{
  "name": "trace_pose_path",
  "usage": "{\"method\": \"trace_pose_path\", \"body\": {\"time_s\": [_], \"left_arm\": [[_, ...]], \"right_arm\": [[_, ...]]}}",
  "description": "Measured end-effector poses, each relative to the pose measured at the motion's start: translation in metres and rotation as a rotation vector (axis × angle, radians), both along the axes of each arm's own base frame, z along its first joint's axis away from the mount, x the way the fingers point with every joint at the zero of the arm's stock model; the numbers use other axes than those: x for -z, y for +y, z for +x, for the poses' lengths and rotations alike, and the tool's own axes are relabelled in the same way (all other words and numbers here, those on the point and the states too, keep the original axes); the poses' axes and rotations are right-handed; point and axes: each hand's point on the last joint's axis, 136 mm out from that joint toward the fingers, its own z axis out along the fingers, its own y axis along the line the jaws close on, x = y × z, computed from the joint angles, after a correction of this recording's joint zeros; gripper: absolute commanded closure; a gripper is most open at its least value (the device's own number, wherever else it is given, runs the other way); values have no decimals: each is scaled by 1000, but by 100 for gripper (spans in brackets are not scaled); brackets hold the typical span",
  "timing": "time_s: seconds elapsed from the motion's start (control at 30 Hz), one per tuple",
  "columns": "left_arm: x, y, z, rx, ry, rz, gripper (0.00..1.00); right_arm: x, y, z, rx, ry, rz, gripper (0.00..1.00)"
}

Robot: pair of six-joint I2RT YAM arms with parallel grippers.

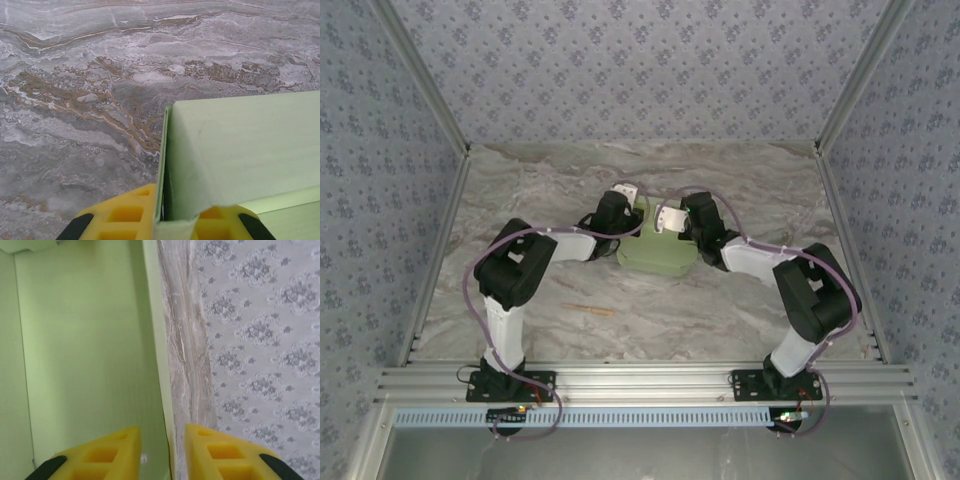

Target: Fold the paper box

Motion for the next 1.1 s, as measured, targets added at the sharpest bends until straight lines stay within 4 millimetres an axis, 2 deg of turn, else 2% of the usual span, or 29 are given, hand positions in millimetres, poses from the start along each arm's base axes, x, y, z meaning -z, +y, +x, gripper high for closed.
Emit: {"method": "trace_pose_path", "body": {"time_s": [0.17,0.2,0.33,0.43,0.63,0.83,1.0,1.1], "left_arm": [[0,1,-5,16,4,-12,100],[0,1,-5,18,6,-20,100],[0,5,-9,23,23,-44,100],[-2,7,-11,24,33,-60,100],[-25,5,-16,40,15,-108,100],[-35,4,-20,58,-1,-128,100],[-36,4,-25,64,-1,-129,100],[-37,1,-27,73,-4,-128,100]], "right_arm": [[-21,-1,-11,47,32,143,58],[-27,-1,-14,57,41,183,54],[-53,-2,-30,111,93,384,48],[-69,-9,-43,179,170,548,40],[-95,-21,-52,379,377,850,37],[-90,-5,-64,513,557,975,37],[-79,4,-63,599,636,998,38],[-78,13,-67,588,640,967,36]]}}
